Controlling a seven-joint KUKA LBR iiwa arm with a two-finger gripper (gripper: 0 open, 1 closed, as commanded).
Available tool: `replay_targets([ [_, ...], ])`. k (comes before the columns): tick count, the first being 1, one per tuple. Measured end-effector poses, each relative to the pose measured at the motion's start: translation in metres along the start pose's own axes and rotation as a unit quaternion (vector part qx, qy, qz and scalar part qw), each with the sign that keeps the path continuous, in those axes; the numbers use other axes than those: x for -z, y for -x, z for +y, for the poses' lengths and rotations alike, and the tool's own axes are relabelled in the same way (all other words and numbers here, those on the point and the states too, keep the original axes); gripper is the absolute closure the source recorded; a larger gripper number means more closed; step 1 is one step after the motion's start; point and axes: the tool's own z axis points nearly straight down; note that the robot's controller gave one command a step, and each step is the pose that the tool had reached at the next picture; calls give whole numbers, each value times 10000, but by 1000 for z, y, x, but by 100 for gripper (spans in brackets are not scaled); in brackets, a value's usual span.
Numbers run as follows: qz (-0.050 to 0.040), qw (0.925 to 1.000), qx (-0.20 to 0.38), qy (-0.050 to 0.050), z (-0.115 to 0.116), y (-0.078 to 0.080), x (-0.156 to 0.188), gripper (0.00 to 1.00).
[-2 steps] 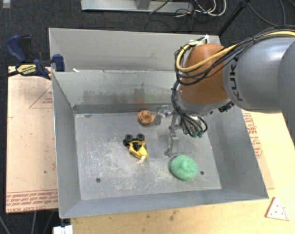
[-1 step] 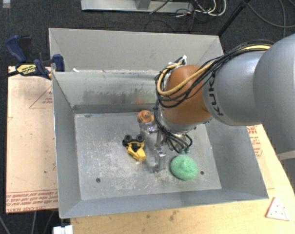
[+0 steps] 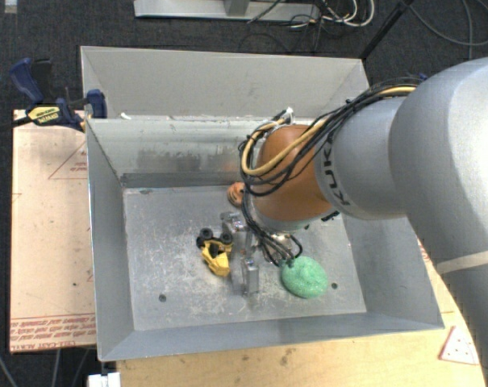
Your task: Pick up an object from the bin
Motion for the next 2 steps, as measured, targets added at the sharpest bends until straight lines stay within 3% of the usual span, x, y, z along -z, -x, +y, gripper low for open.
replay_targets([
  [1, 15, 9976, 689, 3, -1, 80, 17, 100],
  [2, 16, 9976, 685, 3, -1, 80, 17, 100],
])
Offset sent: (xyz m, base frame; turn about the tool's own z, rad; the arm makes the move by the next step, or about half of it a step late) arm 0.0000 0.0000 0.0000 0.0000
